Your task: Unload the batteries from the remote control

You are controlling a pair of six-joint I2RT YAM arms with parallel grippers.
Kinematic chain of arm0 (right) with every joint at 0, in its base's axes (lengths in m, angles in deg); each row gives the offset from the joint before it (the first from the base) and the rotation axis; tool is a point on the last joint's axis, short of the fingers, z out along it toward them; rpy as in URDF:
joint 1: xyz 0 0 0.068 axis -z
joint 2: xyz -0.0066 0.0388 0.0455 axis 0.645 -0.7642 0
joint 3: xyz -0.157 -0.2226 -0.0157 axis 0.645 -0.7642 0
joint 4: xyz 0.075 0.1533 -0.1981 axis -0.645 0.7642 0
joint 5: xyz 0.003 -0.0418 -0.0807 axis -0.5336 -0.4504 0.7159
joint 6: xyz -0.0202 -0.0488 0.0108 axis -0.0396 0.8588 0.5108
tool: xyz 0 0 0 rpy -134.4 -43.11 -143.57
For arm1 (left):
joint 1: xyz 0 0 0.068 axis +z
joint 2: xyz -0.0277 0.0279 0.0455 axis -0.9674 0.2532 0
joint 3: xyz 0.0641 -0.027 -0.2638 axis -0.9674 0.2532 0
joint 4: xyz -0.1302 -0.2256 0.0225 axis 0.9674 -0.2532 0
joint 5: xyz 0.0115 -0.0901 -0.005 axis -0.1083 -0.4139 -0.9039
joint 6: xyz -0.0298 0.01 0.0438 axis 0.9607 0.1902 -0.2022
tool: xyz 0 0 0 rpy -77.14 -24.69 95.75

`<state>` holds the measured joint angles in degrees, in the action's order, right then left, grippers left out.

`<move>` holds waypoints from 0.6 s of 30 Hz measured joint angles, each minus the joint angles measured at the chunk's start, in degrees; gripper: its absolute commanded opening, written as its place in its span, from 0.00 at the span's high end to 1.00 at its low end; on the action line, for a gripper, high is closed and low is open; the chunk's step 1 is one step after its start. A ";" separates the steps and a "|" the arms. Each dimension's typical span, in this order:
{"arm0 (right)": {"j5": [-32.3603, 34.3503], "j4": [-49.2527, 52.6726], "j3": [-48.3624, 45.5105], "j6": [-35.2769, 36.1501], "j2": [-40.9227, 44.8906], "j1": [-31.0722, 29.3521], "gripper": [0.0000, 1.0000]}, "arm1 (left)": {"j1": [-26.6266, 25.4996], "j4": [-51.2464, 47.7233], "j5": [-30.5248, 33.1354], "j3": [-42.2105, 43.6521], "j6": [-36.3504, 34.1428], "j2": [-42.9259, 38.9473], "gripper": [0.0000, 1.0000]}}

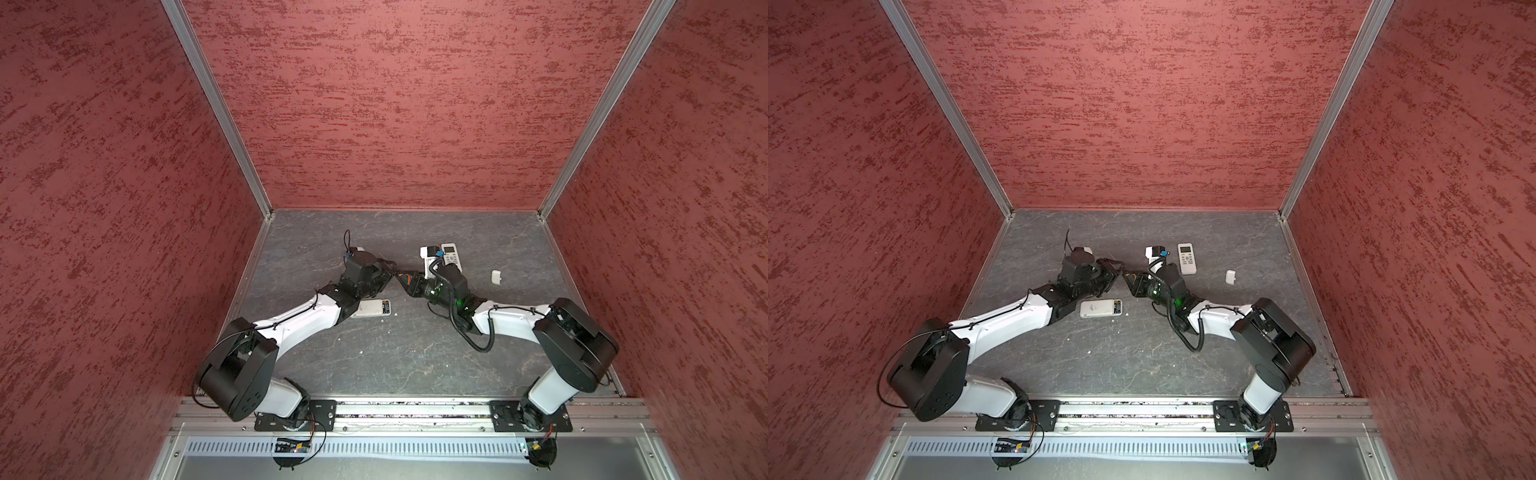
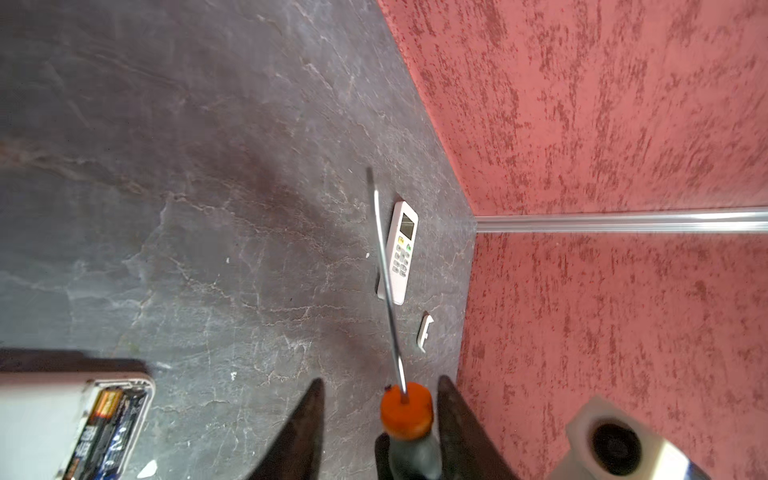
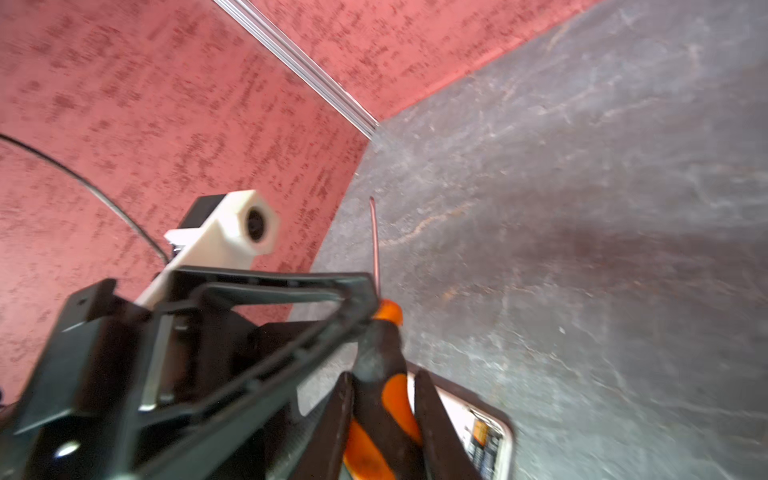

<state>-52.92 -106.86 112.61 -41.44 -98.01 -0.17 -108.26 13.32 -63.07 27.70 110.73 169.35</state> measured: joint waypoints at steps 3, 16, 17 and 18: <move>-1.01 4.20 0.35 0.66 0.15 0.37 1.00 | 1.20 -0.98 0.31 1.53 -1.51 -1.95 0.42; -16.02 30.84 5.86 6.32 7.56 4.66 1.00 | 11.19 -10.16 1.27 4.15 -11.37 -13.75 0.42; -16.98 32.76 6.82 6.71 7.82 4.98 1.00 | 11.61 -10.93 1.14 4.17 -12.00 -13.81 0.42; -18.03 34.56 7.72 7.04 8.07 5.33 1.00 | 11.98 -11.69 0.83 4.24 -12.74 -13.81 0.42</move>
<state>-70.95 -72.30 120.32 -34.40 -89.94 5.16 -96.28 1.63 -62.24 31.94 97.99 155.54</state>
